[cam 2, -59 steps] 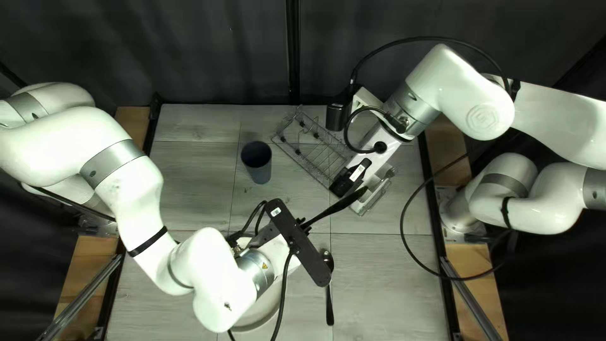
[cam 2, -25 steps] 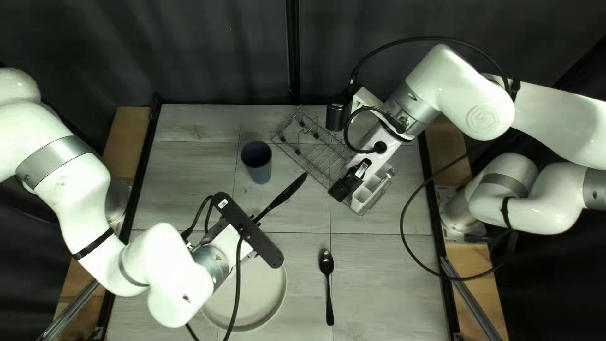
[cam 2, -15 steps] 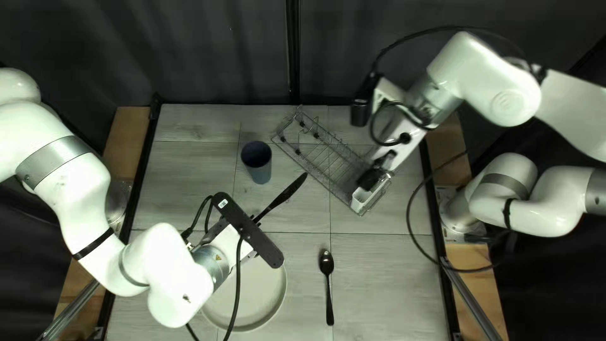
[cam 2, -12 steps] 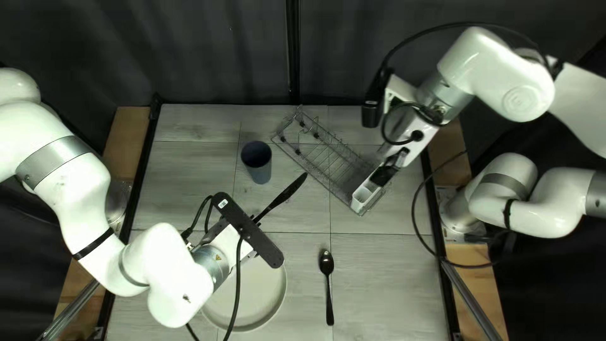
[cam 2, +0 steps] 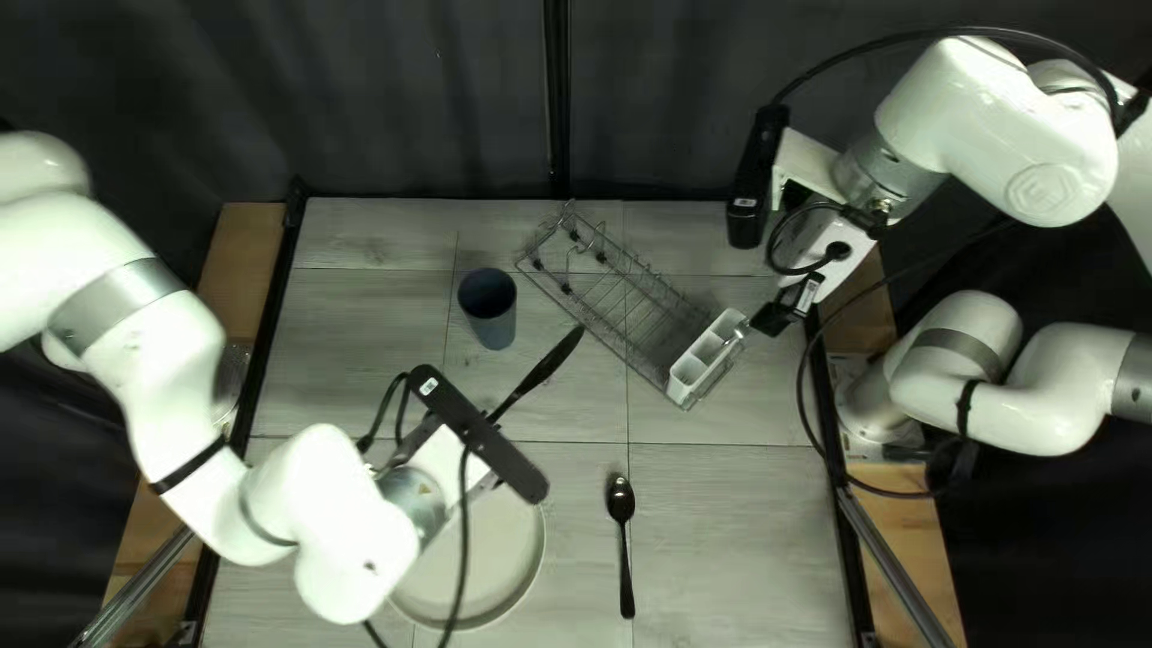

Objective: Pick up and place plate onto table. Place down one fork to the left of the plate. Place spoon and knife to the right of the plate. Place cup above the knife and spoon

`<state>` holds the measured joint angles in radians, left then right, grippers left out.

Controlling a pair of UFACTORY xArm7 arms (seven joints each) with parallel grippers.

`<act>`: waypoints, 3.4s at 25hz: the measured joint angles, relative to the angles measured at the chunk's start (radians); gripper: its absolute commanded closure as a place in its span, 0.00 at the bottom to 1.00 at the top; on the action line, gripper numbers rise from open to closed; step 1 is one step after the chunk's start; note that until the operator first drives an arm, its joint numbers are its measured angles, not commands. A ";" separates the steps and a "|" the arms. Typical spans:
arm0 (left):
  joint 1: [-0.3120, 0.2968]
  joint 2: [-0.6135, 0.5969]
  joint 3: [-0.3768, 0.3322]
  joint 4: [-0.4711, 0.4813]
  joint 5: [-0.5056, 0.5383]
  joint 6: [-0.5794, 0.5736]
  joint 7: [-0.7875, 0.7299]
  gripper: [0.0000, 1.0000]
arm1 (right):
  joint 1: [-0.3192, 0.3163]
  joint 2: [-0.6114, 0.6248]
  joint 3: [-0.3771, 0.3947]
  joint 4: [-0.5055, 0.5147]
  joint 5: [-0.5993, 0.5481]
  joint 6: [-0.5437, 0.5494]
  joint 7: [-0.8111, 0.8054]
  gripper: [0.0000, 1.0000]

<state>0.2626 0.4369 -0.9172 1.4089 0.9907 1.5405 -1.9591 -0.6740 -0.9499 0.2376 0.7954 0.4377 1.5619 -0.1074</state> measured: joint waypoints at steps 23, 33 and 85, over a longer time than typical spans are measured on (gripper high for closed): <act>-0.268 0.315 0.142 0.385 0.001 0.092 -0.607 1.00 | 0.000 0.000 0.000 0.000 0.000 0.000 0.000 0.00; -0.271 0.367 0.152 0.411 0.017 0.008 -0.684 1.00 | 0.000 0.000 0.000 0.000 0.000 0.000 0.000 0.00; -0.077 0.516 0.037 0.256 0.034 -0.591 -0.606 1.00 | 0.000 0.000 0.000 0.000 0.000 0.000 0.000 0.00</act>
<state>0.1860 0.9530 -0.8797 1.6646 1.0242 0.9492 -2.5646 -0.6740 -0.9499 0.2376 0.7953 0.4377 1.5620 -0.1075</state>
